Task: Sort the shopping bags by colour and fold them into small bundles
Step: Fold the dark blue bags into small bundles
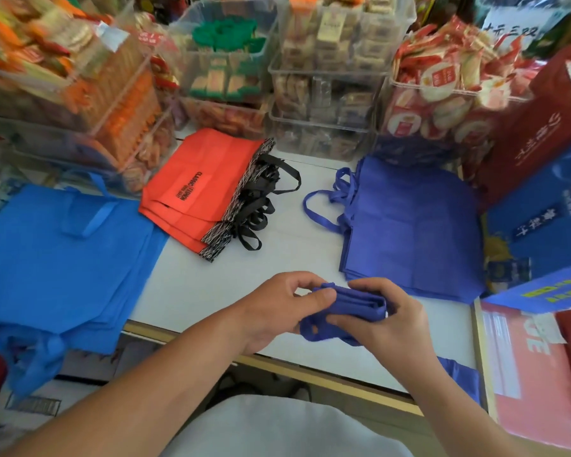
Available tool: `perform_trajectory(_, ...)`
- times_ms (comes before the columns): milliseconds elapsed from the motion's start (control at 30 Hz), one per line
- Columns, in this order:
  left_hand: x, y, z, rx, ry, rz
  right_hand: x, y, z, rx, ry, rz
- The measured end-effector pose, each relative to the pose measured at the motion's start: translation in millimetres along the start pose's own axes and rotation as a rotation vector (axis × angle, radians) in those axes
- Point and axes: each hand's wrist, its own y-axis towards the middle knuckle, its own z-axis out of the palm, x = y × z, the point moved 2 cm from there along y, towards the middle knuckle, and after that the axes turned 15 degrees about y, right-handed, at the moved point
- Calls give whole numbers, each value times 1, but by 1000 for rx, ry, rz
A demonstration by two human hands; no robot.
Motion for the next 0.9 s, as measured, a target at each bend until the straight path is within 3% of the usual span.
perform_trajectory(233, -2, -3, 4, 6, -76, 59, 13, 4, -2, 274, -25, -30)
perform_trajectory(400, -1, 6, 3, -244, 25, 7, 14, 7, -6, 172, 10, 50)
perform_trajectory(533, 0, 3, 7, -40, -66, -119, 21, 8, -9, 148, 26, 42)
perform_trajectory(900, -5, 0, 6, 86, -221, -155, 30, 8, -8, 332, 14, 139)
